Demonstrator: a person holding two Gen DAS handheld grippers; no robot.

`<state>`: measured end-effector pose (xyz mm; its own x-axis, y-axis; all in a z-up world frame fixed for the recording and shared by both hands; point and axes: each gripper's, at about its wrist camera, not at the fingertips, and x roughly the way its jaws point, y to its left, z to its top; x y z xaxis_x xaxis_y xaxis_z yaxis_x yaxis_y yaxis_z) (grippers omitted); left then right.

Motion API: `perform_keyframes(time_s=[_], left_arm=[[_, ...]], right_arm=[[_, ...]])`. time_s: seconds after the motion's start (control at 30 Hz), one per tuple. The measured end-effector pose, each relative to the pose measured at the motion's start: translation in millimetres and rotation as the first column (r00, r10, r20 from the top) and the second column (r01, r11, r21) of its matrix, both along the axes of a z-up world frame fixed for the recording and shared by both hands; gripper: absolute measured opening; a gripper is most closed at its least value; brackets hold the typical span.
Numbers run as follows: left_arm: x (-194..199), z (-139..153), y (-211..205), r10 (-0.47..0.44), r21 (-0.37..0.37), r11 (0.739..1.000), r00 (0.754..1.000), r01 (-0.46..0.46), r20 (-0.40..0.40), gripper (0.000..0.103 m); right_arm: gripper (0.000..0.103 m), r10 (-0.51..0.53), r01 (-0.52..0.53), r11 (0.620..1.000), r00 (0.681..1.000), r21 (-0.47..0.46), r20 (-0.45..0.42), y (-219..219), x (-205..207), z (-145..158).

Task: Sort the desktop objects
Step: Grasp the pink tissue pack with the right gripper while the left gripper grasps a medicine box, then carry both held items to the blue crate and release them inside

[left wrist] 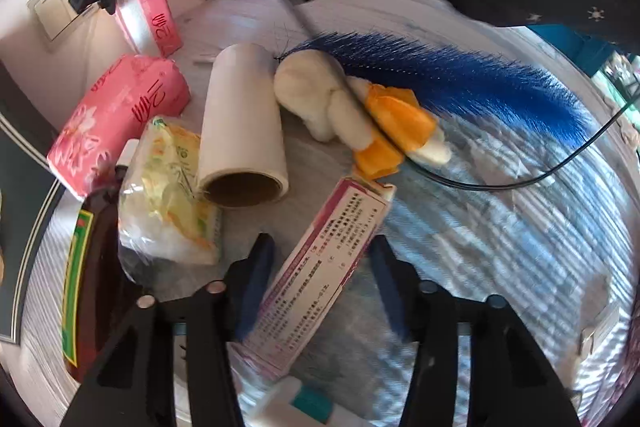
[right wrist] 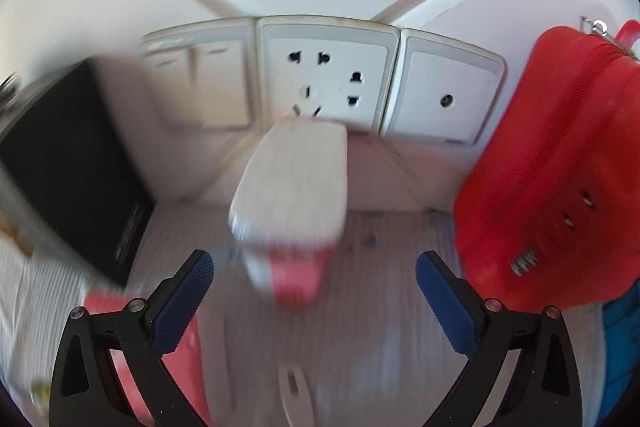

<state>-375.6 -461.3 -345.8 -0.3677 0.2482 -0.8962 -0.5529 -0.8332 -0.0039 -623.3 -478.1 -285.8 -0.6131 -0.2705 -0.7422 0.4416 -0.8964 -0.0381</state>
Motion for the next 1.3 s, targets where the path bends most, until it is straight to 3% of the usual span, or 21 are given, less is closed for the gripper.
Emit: perform_keyframes(time_s=[0.07,0.1,0.13,0.17,0.27,0.3,0.4,0.53,0.57,0.9,1.03,1.17,1.3], left_arm=[[1,2,3,0.033,-0.009,0.999,0.999,-0.033,-0.001,0.049],[1,3,3,0.049,-0.004,0.999,0.999,-0.049,0.0,0.049],[0,3,2,0.073,0.008,0.997,0.997,-0.073,0.005,0.049],[1,4,2,0.082,0.013,0.997,0.997,-0.082,0.008,0.049],[5,6,3,0.096,0.014,0.995,0.995,-0.096,-0.004,0.048],[8,8,5,0.086,0.002,0.996,0.996,-0.086,-0.019,0.044],[20,13,14,0.065,-0.03,0.997,0.996,-0.067,-0.054,0.028],[41,18,17,0.105,-0.03,0.994,0.992,-0.107,-0.073,0.028],[27,16,16,0.124,-0.021,0.992,0.99,-0.126,-0.067,0.028],[74,52,32,0.236,0.024,0.971,0.954,-0.236,-0.183,0.028],[102,99,59,0.199,0.022,0.979,0.942,-0.201,-0.269,0.028],[127,159,100,0.147,0.069,0.989,0.919,-0.13,-0.366,0.028],[129,212,172,0.054,0.084,0.996,0.881,-0.016,-0.47,0.028]], right_arm=[[0.102,-0.032,0.033,0.999,0.999,-0.017,0.042,-8,-15,-7],[0.093,-0.05,0.05,0.999,0.997,-0.006,0.059,-10,-23,-13],[0.076,-0.06,0.061,0.998,0.995,-0.002,0.079,-9,-29,-18],[0.048,-0.041,0.045,0.998,0.992,-0.034,0.118,-6,-33,-21],[0.048,0.02,0.003,0.992,0.982,-0.124,0.187,12,-30,-15],[0.048,0.054,-0.025,0.989,0.979,-0.148,0.198,20,-25,-11],[0.048,0.13,-0.111,0.982,0.984,-0.151,0.123,45,6,14],[0.048,0.209,-0.204,0.968,0.978,-0.144,0.019,86,56,50],[0.048,0.218,-0.215,0.966,0.976,-0.146,0.004,97,69,57],[0.048,0.243,-0.237,0.937,0.97,-0.256,-0.006,179,170,103],[0.048,0.242,-0.231,0.924,0.97,-0.306,-0.002,217,212,130],[0.048,0.17,-0.186,0.928,0.982,-0.322,-0.077,279,268,177],[0.048,0.038,-0.106,0.925,0.981,-0.365,-0.188,355,318,228]])
